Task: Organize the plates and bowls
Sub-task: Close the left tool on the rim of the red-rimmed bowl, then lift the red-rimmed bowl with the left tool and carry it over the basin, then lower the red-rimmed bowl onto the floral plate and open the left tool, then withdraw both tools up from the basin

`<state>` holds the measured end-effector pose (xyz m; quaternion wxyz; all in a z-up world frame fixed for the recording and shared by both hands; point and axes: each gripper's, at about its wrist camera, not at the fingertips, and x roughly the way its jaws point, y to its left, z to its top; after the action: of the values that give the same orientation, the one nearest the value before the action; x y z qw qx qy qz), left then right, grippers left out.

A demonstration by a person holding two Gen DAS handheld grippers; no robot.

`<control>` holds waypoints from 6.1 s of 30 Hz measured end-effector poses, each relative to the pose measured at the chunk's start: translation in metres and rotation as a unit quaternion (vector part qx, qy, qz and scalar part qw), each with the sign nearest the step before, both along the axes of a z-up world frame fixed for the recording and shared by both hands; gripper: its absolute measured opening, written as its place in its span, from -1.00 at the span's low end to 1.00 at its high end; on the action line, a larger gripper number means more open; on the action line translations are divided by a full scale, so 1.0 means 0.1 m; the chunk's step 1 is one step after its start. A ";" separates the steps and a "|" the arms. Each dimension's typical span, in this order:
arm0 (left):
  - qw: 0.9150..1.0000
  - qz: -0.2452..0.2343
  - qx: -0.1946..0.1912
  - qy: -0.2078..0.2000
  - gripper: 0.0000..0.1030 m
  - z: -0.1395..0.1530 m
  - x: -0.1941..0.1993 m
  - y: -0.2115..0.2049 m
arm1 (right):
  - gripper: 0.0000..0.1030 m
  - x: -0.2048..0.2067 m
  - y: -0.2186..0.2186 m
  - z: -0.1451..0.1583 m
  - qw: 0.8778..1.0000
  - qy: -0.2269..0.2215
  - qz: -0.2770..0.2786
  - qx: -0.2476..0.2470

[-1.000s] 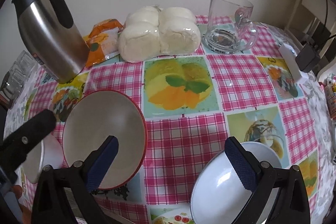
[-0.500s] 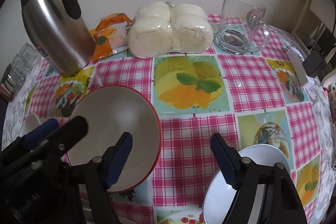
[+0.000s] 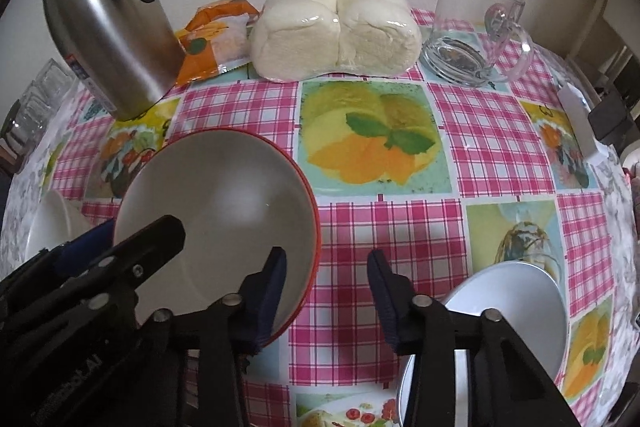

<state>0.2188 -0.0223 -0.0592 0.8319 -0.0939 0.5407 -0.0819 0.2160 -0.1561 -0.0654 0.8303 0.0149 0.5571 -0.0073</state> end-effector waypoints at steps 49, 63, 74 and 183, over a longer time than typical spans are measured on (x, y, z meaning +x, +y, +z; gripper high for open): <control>0.998 -0.044 0.013 -0.046 -0.67 0.63 -0.46 -0.08 | -0.73 -0.74 -0.10 0.80 0.991 -0.113 -0.033 0.061; 0.995 -0.050 0.050 -0.065 -0.67 0.83 -1.03 -0.12 | -0.72 -1.40 -0.09 0.96 0.985 -0.145 -0.034 0.087; 0.993 -0.060 0.072 -0.074 -0.67 0.88 -1.35 -0.19 | -0.72 -1.77 -0.16 1.01 0.979 -0.165 -0.050 0.108; 0.995 0.078 0.036 -0.041 0.24 0.82 -1.57 0.56 | 0.59 -1.87 0.02 0.83 0.979 -0.154 -0.068 0.118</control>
<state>0.0613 0.0333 0.0227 0.8599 -0.1026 0.5000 -0.0007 0.0285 -0.1545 0.0175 0.8962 0.1517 0.4169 0.0042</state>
